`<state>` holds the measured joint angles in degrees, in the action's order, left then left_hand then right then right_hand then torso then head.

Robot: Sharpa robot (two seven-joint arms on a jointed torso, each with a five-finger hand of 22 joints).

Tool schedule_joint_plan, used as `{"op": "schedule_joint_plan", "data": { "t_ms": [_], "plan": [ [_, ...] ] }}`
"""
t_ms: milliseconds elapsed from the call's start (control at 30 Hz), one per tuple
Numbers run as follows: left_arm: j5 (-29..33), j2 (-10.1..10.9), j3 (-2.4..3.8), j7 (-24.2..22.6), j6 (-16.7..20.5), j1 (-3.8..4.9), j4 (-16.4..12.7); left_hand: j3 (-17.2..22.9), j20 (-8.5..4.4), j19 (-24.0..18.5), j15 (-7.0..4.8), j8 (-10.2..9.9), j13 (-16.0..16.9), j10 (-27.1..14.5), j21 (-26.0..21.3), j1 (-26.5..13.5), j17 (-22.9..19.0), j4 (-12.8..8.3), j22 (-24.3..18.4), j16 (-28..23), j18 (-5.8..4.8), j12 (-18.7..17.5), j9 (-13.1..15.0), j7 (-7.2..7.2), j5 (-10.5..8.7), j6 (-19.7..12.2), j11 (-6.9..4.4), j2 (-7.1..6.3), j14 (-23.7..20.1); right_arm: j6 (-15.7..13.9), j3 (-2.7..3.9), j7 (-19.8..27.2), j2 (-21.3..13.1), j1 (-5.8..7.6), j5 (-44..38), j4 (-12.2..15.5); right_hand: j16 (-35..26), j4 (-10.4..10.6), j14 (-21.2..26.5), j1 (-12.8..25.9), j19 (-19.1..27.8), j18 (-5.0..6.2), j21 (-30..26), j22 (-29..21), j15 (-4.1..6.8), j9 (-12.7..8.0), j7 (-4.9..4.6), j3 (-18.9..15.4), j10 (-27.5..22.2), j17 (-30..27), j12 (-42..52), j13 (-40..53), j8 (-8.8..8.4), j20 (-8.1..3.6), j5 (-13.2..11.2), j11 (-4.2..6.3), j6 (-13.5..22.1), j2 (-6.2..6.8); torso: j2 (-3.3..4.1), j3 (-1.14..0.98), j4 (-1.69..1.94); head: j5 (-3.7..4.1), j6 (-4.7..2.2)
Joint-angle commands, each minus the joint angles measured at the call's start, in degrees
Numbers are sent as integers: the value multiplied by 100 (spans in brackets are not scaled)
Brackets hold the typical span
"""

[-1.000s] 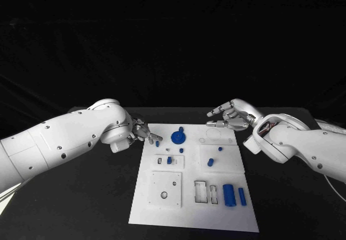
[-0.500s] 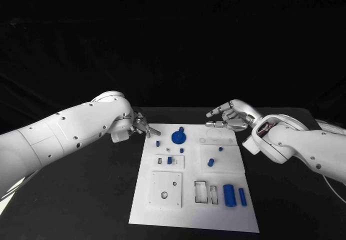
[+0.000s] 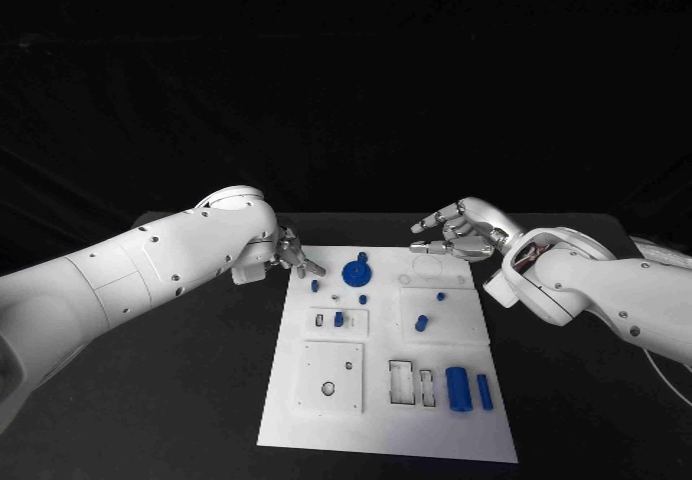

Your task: Assemble the parts on the task board

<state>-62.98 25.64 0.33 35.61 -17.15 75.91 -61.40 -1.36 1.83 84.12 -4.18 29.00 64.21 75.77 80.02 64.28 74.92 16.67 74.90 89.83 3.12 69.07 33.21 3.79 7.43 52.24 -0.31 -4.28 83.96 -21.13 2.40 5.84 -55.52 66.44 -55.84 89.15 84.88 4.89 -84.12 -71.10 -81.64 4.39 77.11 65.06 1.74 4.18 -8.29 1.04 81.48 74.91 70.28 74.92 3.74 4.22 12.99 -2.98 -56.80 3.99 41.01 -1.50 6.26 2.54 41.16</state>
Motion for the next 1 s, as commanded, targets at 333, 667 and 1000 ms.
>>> {"op": "schedule_joint_plan", "data": {
  "t_ms": [333, 667, 1000],
  "plan": [
    [-115, -62, -15, -144, -366, -4, 34, -58, 6, 171, -12, 70, 59, 79, 50, 175, 1508, -23, 226, 17, -15, 86, -30, -39, -12, 142, -43, 157, 604, 78, 0, 60, 26, -7, -3, -8, -37, 0, -380, 2, 39, 42, -27, -6, -35, 5, 19, -27, -45, 625, -28, 442, 15, 14, 21, -9, 23, -48, -13, -7, 9, -4, 7],
    [-90, -118, -71, -157, -463, -30, 99, -1, -13, 181, -31, 111, 82, 103, 66, 355, 1508, -32, 254, 17, -21, 110, -39, -63, -1, 192, -65, 261, 604, 84, 0, 63, 36, -8, -2, -9, -39, 2, -381, -4, 38, 43, -30, -8, -34, 6, 20, -32, -44, 624, -25, 441, 15, 13, 43, -8, 21, -59, -9, -4, 6, -8, -3],
    [-65, -152, -93, -199, -326, -49, 116, 39, -21, 190, -39, 128, 110, 125, 83, 423, 1508, -31, 280, 17, -27, 135, -41, -72, 3, 207, -74, 315, 604, 89, 0, 63, 44, -9, -1, -13, -39, 2, -381, -4, 38, 43, -30, -8, -34, 6, 20, -32, -44, 624, -25, 441, 15, 13, 43, -8, 21, -59, -5, -6, 5, -5, -7]
  ]
}}
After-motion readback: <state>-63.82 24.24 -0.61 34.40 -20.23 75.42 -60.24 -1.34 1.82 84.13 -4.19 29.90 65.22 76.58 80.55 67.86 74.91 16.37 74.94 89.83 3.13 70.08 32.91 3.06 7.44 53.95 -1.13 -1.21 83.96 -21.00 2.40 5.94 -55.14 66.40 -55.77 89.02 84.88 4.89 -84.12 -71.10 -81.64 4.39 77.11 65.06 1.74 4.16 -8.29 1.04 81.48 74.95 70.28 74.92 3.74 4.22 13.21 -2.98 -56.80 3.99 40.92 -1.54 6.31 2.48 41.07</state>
